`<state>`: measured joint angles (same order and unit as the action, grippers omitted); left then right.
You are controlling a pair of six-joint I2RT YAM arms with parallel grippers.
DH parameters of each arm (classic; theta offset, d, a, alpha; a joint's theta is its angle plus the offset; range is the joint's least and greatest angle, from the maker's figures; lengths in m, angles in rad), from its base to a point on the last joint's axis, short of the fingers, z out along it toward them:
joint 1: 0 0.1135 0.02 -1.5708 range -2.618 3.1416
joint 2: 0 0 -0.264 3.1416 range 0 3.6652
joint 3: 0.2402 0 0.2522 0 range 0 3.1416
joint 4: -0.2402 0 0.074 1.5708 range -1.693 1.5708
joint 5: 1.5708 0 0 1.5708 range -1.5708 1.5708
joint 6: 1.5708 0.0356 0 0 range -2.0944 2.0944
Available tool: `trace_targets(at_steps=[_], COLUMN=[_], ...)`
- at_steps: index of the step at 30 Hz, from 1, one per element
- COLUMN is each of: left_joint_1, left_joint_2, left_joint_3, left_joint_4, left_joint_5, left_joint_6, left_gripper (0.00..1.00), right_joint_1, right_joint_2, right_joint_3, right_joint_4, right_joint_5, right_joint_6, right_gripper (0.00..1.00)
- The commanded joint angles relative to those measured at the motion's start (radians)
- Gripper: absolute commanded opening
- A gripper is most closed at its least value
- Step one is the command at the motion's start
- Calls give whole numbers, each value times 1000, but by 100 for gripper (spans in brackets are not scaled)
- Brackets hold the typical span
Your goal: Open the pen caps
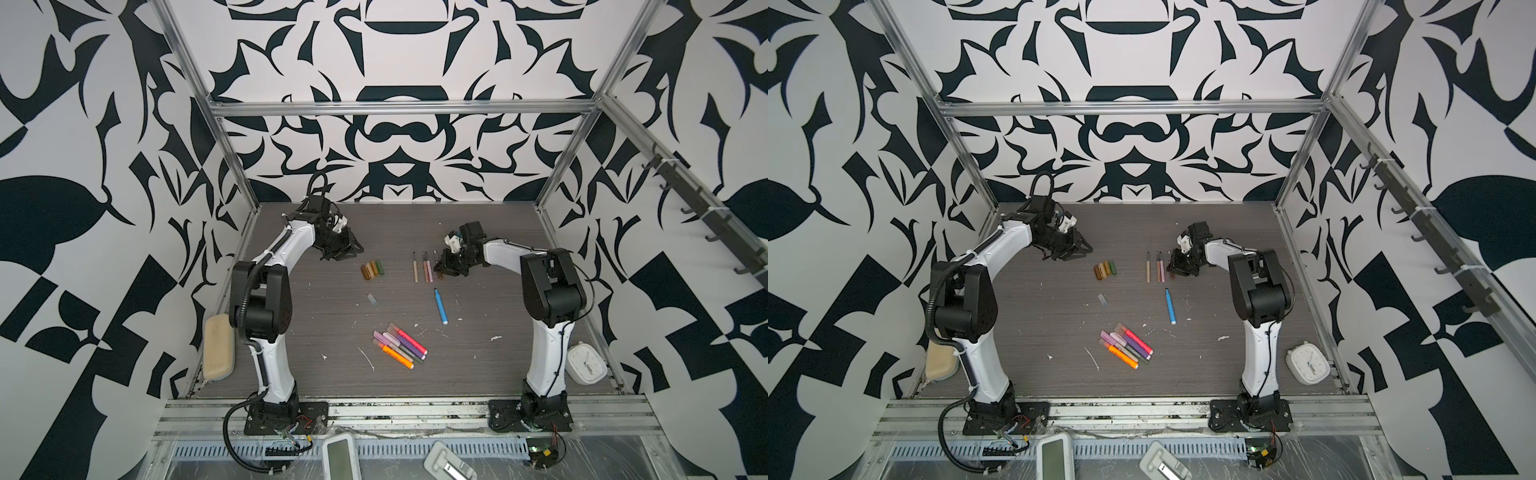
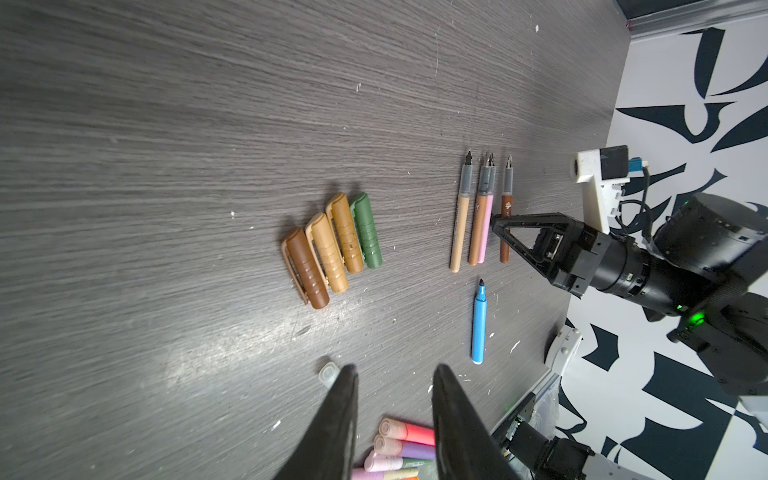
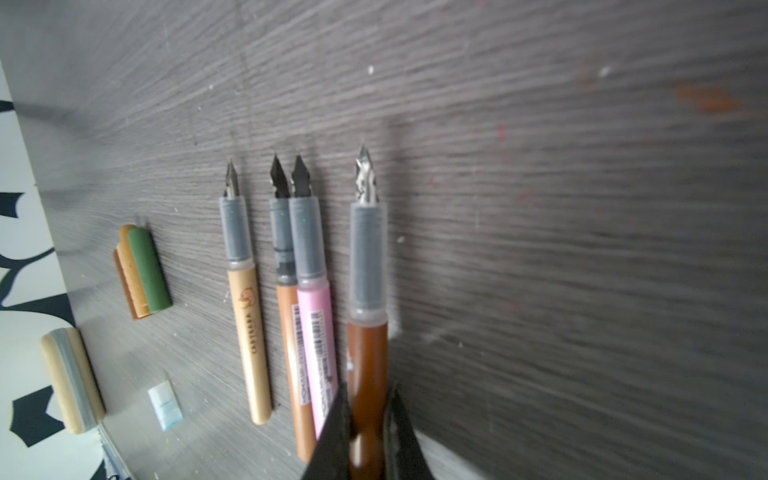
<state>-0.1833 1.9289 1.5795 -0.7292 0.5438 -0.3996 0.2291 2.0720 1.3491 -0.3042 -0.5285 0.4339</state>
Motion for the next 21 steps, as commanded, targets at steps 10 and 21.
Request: trace_targets(at_steps=[10,21], left_joint_1=[4,4], left_joint_2=[-34,-37], left_joint_3=[-13,-15], left_joint_4=[-9,-9], left_joint_5=[21,22], left_joint_6=[-2,-2], left_gripper=[34,34], right_joint_1=[3,4], right_joint_2=[5,11], right_joint_3=[-27,-45], right_joint_4=[-26,-40], right_joint_5=[59,71], right_joint_6=[-14,-18], right_gripper=[40,11])
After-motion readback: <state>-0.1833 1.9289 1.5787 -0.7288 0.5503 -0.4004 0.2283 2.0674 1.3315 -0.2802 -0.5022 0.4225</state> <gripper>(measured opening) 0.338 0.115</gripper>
